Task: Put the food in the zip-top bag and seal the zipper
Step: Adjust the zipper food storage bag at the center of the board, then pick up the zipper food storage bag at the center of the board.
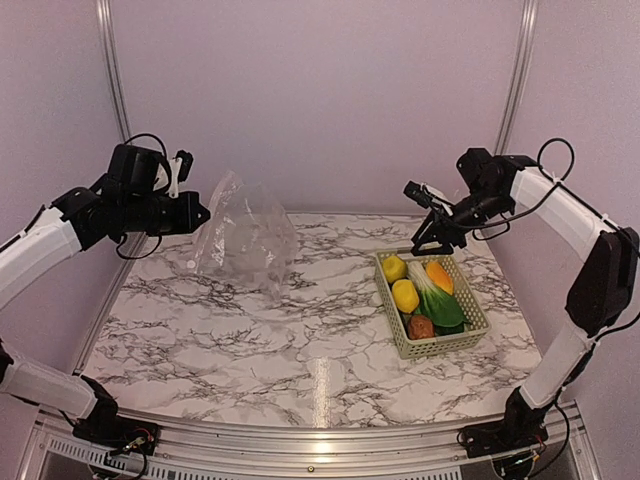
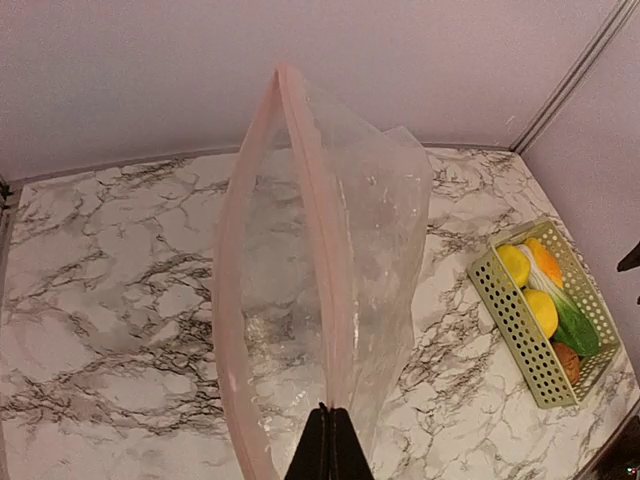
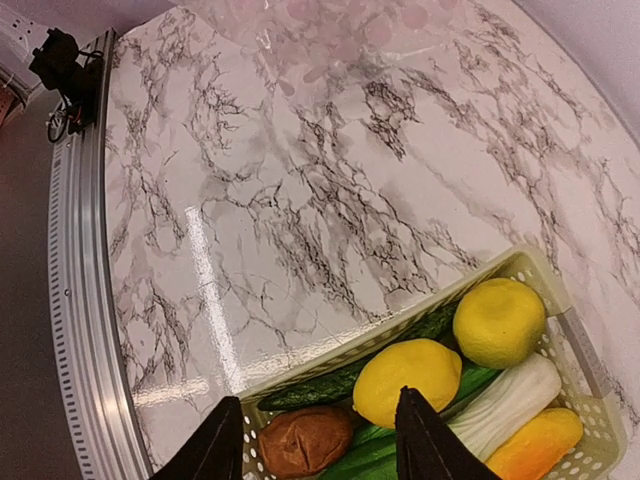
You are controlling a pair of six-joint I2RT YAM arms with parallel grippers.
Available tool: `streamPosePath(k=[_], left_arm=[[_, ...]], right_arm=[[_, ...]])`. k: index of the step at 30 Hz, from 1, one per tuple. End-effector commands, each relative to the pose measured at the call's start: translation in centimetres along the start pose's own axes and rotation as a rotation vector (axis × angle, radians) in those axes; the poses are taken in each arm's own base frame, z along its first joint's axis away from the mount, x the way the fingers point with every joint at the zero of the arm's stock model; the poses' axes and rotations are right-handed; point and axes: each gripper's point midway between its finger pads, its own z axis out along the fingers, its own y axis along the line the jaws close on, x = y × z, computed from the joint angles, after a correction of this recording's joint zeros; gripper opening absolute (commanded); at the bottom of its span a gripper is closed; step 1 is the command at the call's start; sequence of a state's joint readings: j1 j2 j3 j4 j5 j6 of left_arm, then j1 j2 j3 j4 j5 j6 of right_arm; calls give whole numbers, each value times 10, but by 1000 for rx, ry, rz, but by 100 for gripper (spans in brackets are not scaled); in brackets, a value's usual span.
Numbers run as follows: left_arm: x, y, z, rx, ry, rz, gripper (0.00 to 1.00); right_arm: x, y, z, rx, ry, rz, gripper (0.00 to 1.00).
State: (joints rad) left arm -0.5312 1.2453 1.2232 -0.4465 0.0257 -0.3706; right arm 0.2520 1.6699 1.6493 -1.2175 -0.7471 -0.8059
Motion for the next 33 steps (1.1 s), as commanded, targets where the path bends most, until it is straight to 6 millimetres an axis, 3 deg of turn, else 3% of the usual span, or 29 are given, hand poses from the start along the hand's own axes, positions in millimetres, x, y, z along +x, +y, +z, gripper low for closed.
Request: streamPosePath(k=[1,5,11,12,14,15,17,19,22,26,33], left_arm=[[15,43,-21,-353,151,413,0],[21,5,-5,-303,198,531,0],[90,-37,45,-218,373,627,0],[100,-41,51,-218,398,640,7],[107,-49,57,-232,406,648,37],[103,-53,56,-245,382,635,44],[83,-63,50,-265,280,575,49],[63,-64,42,-281,158,476,58],[59,-55,41,-320,83,376,61],[83,-50,55,-339,132,323,60],[117,-62,73,-381,206,420,62]], right_arm=[[-17,-16,-9,117,-18,-40,49],[-18,-17,-8,117,-22,-29,49],[-15,-19,-4,111,-19,-12,49],[-14,-19,-4,114,-18,-12,49],[-14,-19,-5,122,-15,-12,49],[-14,-18,-6,125,-13,-14,49],[-12,-16,-7,126,-11,-15,49],[-10,-15,-6,122,-8,-10,49],[-6,-15,-3,119,-6,-1,49],[-6,-16,-5,129,4,-14,49],[-8,-30,-5,190,-29,16,49]])
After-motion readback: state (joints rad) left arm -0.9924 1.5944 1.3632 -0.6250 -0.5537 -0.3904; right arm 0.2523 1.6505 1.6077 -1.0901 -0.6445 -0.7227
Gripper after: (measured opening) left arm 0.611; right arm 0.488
